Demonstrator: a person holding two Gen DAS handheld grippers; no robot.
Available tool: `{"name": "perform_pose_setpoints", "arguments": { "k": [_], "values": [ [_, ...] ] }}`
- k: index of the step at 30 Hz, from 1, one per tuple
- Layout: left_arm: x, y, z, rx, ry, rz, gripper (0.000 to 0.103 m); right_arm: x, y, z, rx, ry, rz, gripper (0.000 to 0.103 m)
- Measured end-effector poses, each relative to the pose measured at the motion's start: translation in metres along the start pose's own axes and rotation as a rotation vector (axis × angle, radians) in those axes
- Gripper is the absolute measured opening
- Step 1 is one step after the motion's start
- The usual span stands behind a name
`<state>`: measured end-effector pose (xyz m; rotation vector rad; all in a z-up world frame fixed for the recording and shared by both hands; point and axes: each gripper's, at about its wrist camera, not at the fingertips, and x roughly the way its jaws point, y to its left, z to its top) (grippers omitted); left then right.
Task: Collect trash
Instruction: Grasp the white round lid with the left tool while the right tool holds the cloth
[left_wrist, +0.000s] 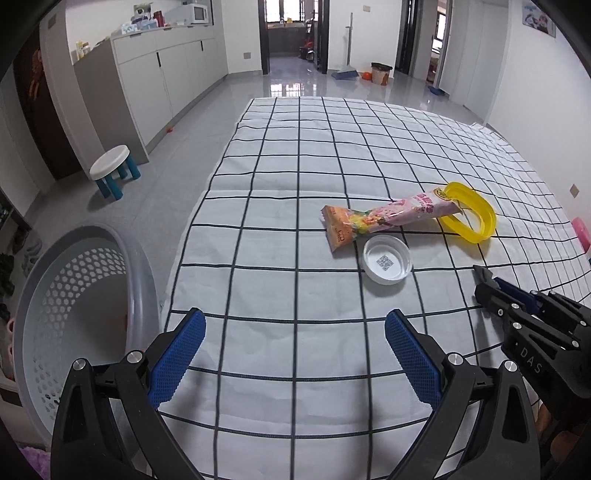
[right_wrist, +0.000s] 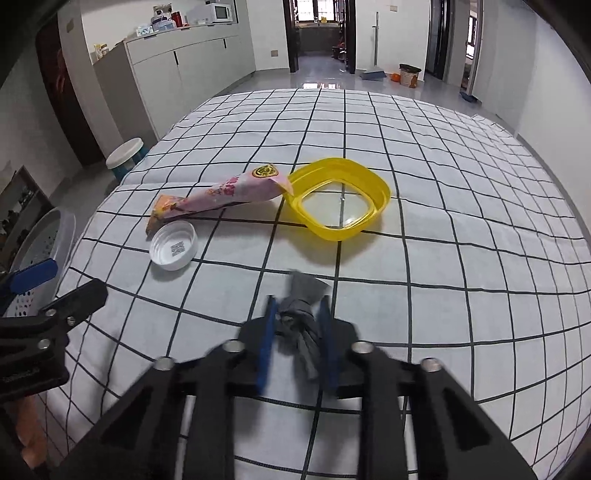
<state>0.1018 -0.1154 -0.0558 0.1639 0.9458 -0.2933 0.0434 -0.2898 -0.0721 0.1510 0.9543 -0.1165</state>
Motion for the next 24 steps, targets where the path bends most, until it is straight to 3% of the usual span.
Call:
{"name": "perform_pose_setpoints", "arguments": {
  "k": [10, 18, 24],
  "values": [
    [0.02, -0.025, 0.011, 0.015, 0.036, -0.043, 0.096, -0.017, -0.024, -0.005, 0.112, -0.029, 0.065, 0.019],
    [0.039, -0.045, 0.019, 0.046, 0.045, -0.027, 0.096, -0.029, -0.039, -0.014, 0.146, -0.047, 0.085, 0.019],
    [0.052, -0.056, 0.025, 0.053, 0.061, -0.032, 0.09, -0.033, -0.045, -0.018, 0.165, -0.062, 0.097, 0.019]
  ]
}}
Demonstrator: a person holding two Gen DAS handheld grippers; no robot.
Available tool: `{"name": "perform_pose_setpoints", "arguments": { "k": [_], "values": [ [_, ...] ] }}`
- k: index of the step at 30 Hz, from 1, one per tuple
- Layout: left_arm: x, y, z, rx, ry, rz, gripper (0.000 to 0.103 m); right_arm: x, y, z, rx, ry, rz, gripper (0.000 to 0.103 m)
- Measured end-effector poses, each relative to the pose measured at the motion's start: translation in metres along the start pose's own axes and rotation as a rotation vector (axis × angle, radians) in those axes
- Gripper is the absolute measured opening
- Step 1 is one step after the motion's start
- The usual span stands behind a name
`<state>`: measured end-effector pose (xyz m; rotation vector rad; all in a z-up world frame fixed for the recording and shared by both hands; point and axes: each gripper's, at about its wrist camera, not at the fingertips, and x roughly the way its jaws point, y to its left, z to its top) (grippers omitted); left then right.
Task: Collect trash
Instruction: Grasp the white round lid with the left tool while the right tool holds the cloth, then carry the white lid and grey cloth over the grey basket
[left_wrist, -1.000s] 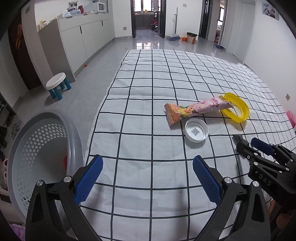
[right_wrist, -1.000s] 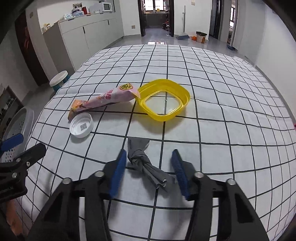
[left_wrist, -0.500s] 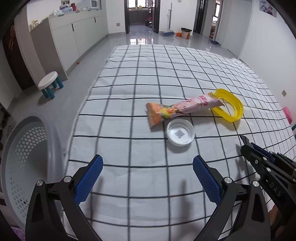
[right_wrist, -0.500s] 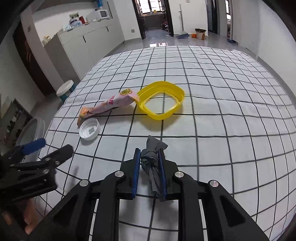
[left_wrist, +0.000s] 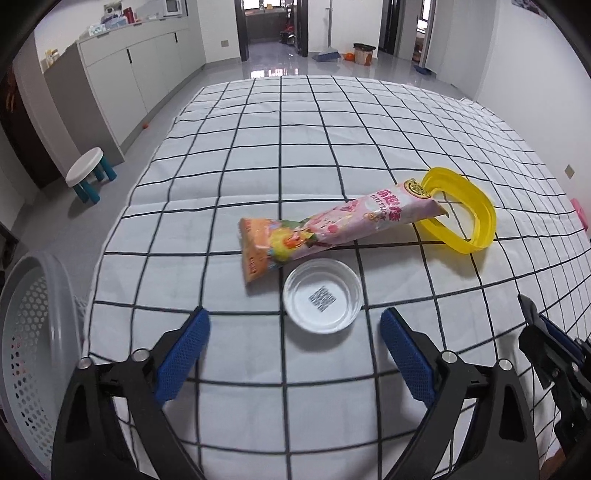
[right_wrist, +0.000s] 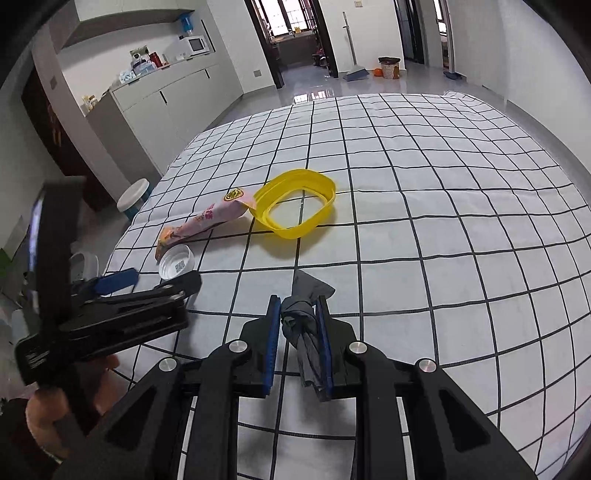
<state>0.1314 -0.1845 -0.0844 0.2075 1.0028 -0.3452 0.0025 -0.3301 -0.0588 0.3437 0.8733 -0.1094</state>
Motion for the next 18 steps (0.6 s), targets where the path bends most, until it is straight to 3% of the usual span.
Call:
{"name": "perform_pose_setpoints", "arguments": {
  "k": [3, 9, 13, 18],
  "values": [
    [0.0, -0.002, 0.003, -0.003, -0.011, -0.009, 0.079, -0.001, -0.002, -0.001, 0.005, -0.001, 0.007, 0.019],
    [-0.007, -0.009, 0.0, 0.015, -0.036, -0.029, 0.04, -0.002, -0.005, -0.004, 0.023, 0.0, 0.01, 0.019],
    [-0.015, -0.005, -0.008, -0.004, -0.037, -0.05, 0.039, -0.002, -0.004, -0.007, 0.03, 0.006, 0.009, 0.019],
    [-0.036, 0.003, -0.024, 0.007, -0.062, -0.023, 0.039, -0.002, 0.004, -0.014, 0.029, 0.02, 0.015, 0.019]
  ]
}}
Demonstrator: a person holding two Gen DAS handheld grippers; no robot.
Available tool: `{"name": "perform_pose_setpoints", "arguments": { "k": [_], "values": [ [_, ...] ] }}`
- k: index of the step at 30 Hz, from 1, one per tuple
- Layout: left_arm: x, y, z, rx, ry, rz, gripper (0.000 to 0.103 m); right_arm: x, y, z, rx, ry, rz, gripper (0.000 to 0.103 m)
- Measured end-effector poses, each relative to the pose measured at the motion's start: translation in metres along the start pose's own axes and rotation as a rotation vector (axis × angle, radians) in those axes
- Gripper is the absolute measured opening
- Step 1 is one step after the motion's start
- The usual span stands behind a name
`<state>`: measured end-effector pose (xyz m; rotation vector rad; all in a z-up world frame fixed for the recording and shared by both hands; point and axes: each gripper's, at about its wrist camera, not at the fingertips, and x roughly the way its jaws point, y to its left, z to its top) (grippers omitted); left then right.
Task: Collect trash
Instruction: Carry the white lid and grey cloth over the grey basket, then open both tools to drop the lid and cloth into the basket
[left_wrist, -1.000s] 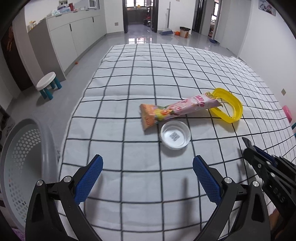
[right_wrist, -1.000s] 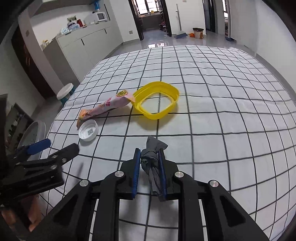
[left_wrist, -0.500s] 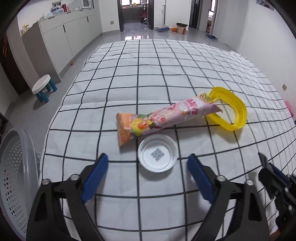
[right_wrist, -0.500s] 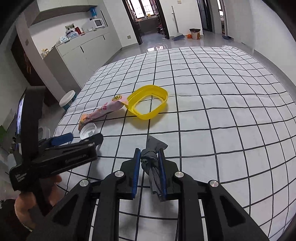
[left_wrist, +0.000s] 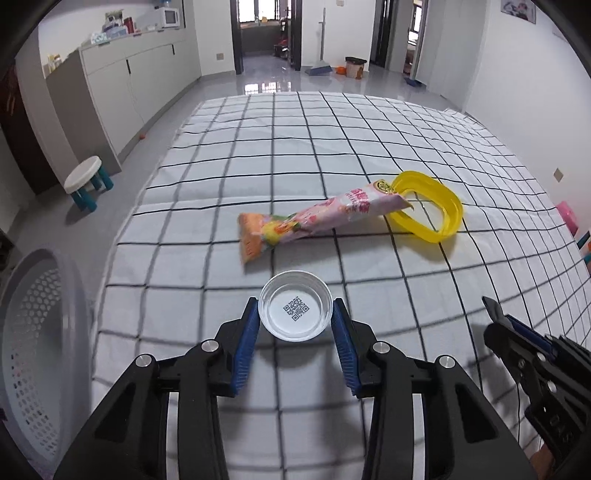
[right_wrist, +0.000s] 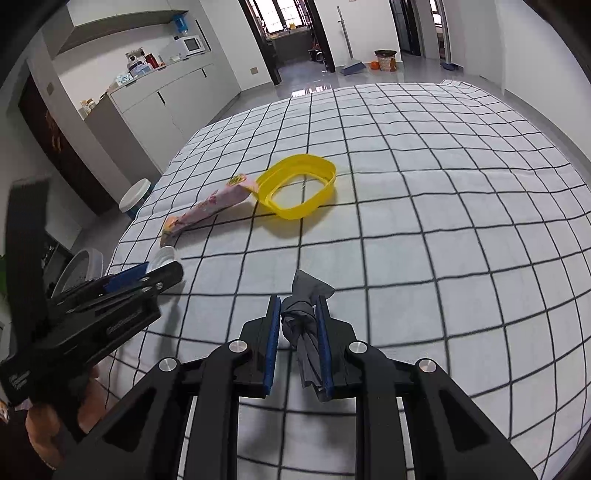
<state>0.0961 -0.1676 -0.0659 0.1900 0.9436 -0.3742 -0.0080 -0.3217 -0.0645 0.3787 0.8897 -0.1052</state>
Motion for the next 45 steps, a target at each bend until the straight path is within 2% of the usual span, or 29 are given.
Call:
{"name": "perform_pose_setpoints", "arguments": {
  "k": [10, 16, 24, 30, 37, 45],
  "values": [
    [-0.051, 0.054, -0.029, -0.052, -0.025, 0.047, 0.039, -0.014, 0.048, -0.009, -0.065, 0.004, 0.035, 0.019],
    [-0.086, 0.099, -0.038, -0.102, -0.064, 0.093, 0.039, -0.019, 0.098, -0.008, -0.138, 0.006, 0.077, 0.019],
    [-0.117, 0.174, -0.053, -0.186, -0.101, 0.198, 0.039, -0.009, 0.182, -0.009, -0.252, 0.038, 0.17, 0.019],
    [-0.124, 0.224, -0.063, -0.255, -0.105, 0.261, 0.039, 0.002, 0.237, -0.007, -0.307, 0.047, 0.232, 0.019],
    [-0.122, 0.264, -0.072, -0.307, -0.097, 0.307, 0.039, 0.018, 0.285, -0.01, -0.373, 0.071, 0.268, 0.019],
    [-0.108, 0.291, -0.082, -0.361, -0.072, 0.301, 0.039, 0.038, 0.322, -0.013, -0.438, 0.104, 0.274, 0.019]
  ]
}}
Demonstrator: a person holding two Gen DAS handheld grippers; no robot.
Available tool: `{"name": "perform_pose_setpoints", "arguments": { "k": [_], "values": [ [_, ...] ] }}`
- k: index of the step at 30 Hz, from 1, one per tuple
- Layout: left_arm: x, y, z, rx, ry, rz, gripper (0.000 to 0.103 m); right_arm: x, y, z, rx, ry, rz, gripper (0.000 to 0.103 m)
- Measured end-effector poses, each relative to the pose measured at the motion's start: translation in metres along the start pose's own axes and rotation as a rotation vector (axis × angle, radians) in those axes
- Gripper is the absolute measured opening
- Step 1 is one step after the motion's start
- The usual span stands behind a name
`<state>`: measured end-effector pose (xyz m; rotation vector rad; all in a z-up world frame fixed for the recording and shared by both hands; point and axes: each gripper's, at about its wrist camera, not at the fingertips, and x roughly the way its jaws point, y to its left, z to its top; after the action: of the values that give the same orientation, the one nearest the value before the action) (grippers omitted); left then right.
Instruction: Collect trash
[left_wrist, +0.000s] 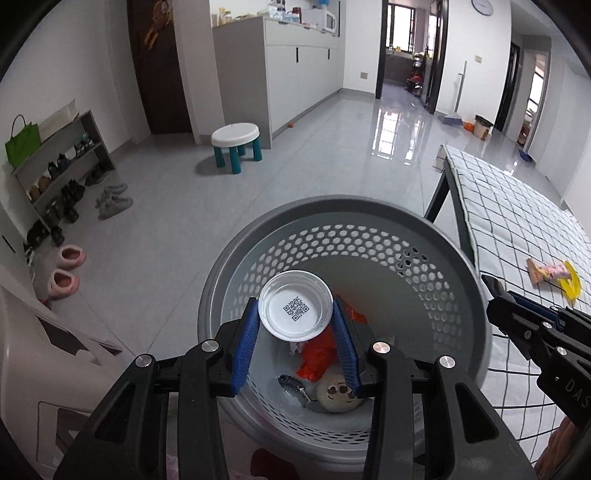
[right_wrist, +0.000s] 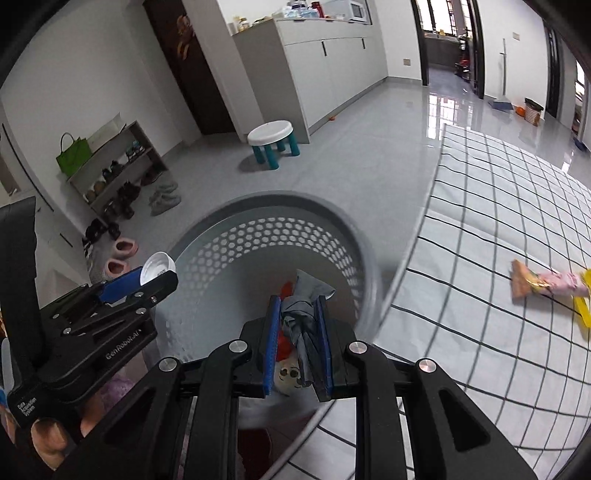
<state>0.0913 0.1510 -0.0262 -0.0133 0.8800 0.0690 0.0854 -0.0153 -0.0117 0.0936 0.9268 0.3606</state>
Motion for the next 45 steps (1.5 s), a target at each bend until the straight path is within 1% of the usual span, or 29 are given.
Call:
{"name": "perform_pose_setpoints", "arguments": {
  "k": [10, 19, 24, 25, 26, 27, 28, 29, 34, 39, 41, 45],
  "values": [
    [0.019, 0.013, -0.003, -0.041, 0.046, -0.005, 0.039, 0.029, 0.013, 0.005, -0.035, 0.055, -0.006, 0.019],
    [0.027, 0.017, -0.004, -0.053, 0.069, -0.012, 0.04, 0.04, 0.018, 0.004, -0.041, 0.074, -0.008, 0.019],
    [0.026, 0.019, -0.004, -0.059, 0.065, -0.012, 0.04, 0.039, 0.017, 0.003, -0.039, 0.071, -0.012, 0.019],
    [0.026, 0.019, -0.004, -0.06, 0.067, -0.012, 0.042, 0.038, 0.016, 0.003, -0.038, 0.07, -0.012, 0.023],
    [0.025, 0.019, -0.004, -0.061, 0.067, -0.011, 0.048, 0.037, 0.016, 0.003, -0.038, 0.066, -0.014, 0.03],
    [0.025, 0.019, -0.004, -0.061, 0.066, -0.01, 0.05, 0.038, 0.017, 0.004, -0.036, 0.063, -0.015, 0.034],
    [0.023, 0.02, -0.004, -0.063, 0.06, -0.007, 0.053, 0.036, 0.016, 0.004, -0.034, 0.059, -0.015, 0.044],
    [0.023, 0.02, -0.004, -0.064, 0.057, -0.007, 0.054, 0.034, 0.015, 0.004, -0.032, 0.05, -0.015, 0.049],
    [0.022, 0.021, -0.004, -0.073, 0.054, -0.004, 0.058, 0.03, 0.014, 0.004, -0.03, 0.037, -0.023, 0.049],
    [0.02, 0.022, -0.004, -0.077, 0.052, -0.006, 0.06, 0.029, 0.013, 0.004, -0.025, 0.04, -0.023, 0.049],
    [0.02, 0.023, -0.004, -0.078, 0.05, -0.006, 0.063, 0.029, 0.012, 0.003, -0.025, 0.041, -0.024, 0.049],
    [0.02, 0.023, -0.004, -0.079, 0.048, -0.006, 0.063, 0.028, 0.011, 0.003, -0.024, 0.039, -0.024, 0.049]
  ]
}}
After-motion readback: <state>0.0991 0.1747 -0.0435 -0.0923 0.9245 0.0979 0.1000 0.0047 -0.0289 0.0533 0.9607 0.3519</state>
